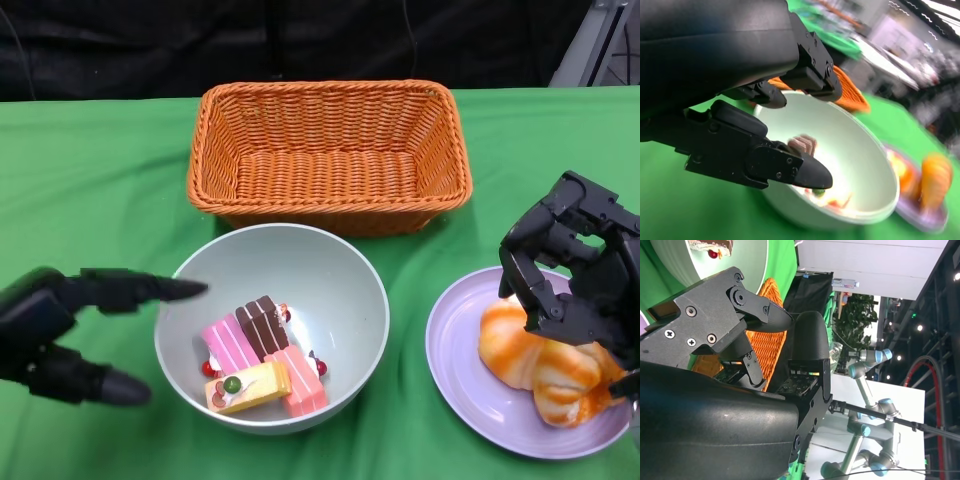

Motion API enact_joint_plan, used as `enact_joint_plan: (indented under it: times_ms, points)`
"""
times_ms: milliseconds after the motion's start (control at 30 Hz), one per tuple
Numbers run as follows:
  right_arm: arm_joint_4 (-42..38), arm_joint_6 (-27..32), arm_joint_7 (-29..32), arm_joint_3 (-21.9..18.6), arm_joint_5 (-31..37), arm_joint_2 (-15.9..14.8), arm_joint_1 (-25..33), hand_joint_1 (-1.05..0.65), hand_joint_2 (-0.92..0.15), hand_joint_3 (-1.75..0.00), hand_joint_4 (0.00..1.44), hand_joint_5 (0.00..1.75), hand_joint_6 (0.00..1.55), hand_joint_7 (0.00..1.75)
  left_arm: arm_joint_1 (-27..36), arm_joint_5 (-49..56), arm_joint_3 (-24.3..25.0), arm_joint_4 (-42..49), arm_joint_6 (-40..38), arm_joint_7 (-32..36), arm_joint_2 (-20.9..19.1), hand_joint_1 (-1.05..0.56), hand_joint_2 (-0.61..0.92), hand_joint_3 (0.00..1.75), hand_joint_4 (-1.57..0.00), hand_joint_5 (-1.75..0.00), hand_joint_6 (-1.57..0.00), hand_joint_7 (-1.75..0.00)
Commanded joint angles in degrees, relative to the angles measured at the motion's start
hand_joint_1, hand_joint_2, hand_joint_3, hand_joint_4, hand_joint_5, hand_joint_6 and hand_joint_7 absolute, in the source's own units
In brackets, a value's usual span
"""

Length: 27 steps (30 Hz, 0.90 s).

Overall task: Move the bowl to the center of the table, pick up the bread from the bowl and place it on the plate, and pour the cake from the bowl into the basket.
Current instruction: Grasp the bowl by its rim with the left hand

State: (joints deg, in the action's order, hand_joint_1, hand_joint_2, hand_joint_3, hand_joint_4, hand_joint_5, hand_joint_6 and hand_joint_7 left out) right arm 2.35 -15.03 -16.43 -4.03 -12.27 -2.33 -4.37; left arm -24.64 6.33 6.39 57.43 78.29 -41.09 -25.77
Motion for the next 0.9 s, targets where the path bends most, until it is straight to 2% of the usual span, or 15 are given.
enact_joint_plan:
  times_ms: [33,333,500,633,767,900]
  points:
    - [1.2,1.0,0.6,-0.3,-0.7,-0.3,0.5,-0.15,-0.52,-1.03,0.69,1.75,0.61,1.45,-1.5,6.5,0.6,1.8,4.9,6.9,-1.8,-0.79,0.92,0.15,-0.46,-0.03,-0.44,-0.02]
    - [1.2,2.0,0.6,-0.4,-1.2,-0.2,0.7,-0.14,-0.50,-1.05,0.68,1.74,0.61,1.44,-2.9,27.3,3.5,0.9,10.4,26.2,-1.9,-0.70,0.92,0.14,-0.59,-0.06,-0.55,-0.04]
    - [1.0,1.9,0.5,-0.4,-1.6,-0.2,0.7,-0.15,-0.51,-1.05,0.70,1.72,0.63,1.41,-3.9,41.2,1.4,-1.6,9.3,41.1,-3.4,-0.66,0.92,0.15,-0.70,-0.08,-0.62,-0.05]
    - [1.1,2.3,0.4,-0.3,-2.1,-0.1,0.8,-0.14,-0.51,-1.04,0.70,1.72,0.63,1.40,-5.5,53.6,-5.5,-3.5,5.0,57.6,-6.5,-0.64,0.92,0.14,-0.78,-0.11,-0.69,-0.06]
    - [1.2,2.2,0.5,0.0,-1.9,0.1,0.8,-0.13,-0.51,-1.05,0.71,1.73,0.63,1.41,-8.9,64.6,-16.1,-3.8,-1.4,77.0,-10.1,-0.63,0.92,0.17,-0.85,-0.13,-0.78,-0.07]
    - [1.4,2.5,0.7,0.1,-1.6,0.1,1.0,-0.14,-0.50,-1.05,0.70,1.73,0.62,1.41,-13.2,71.3,-26.6,-1.8,-6.3,92.1,-12.6,-0.63,0.92,0.14,-0.88,-0.14,-0.83,-0.08]
